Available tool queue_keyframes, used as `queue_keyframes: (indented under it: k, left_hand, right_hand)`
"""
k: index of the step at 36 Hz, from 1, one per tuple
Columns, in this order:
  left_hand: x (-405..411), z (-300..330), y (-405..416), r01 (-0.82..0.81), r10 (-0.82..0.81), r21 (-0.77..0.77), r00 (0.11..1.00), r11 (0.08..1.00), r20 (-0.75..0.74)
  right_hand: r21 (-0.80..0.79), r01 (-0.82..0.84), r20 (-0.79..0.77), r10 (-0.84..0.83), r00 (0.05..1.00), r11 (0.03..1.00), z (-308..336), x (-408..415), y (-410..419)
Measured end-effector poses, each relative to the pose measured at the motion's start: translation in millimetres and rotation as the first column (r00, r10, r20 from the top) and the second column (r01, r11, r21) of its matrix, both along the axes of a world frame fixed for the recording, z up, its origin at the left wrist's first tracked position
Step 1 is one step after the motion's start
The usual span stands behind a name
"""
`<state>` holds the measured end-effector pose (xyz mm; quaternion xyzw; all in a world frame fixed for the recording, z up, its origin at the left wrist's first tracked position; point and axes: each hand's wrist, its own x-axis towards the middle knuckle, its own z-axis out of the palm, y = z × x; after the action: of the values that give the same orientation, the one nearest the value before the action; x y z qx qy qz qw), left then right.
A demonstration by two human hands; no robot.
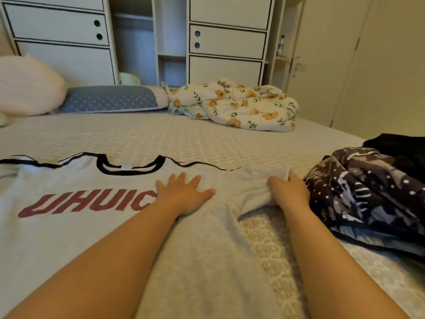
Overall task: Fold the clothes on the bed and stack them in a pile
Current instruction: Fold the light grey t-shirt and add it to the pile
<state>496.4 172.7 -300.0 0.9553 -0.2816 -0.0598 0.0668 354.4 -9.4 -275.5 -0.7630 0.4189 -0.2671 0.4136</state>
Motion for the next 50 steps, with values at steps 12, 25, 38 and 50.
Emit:
queue_keyframes:
  k: [12, 25, 38, 50]
  left_hand:
    - [-113, 9, -10, 0.612, -0.665, -0.286, 0.732, 0.737, -0.147]
    - [-30, 29, 38, -0.597, -0.137, -0.793, 0.781, 0.123, -0.609]
    - [-32, 11, 26, -0.093, 0.045, -0.668, 0.995, 0.738, -0.088]
    - [7, 32, 32, -0.642, 0.197, -0.645, 0.755, 0.416, -0.625]
  right_hand:
    - [-0.279, -0.415, -0.218, 0.364, 0.905, 0.866, 0, 16, 10]
    - [-0.343, -0.774, -0.126, 0.790, 0.600, 0.533, 30, 25, 95]
    - [-0.333, -0.738, -0.679, 0.394, 0.620, 0.587, 35, 7, 67]
    - [-0.023, -0.911, -0.648, 0.688, 0.327, 0.412, 53, -5, 77]
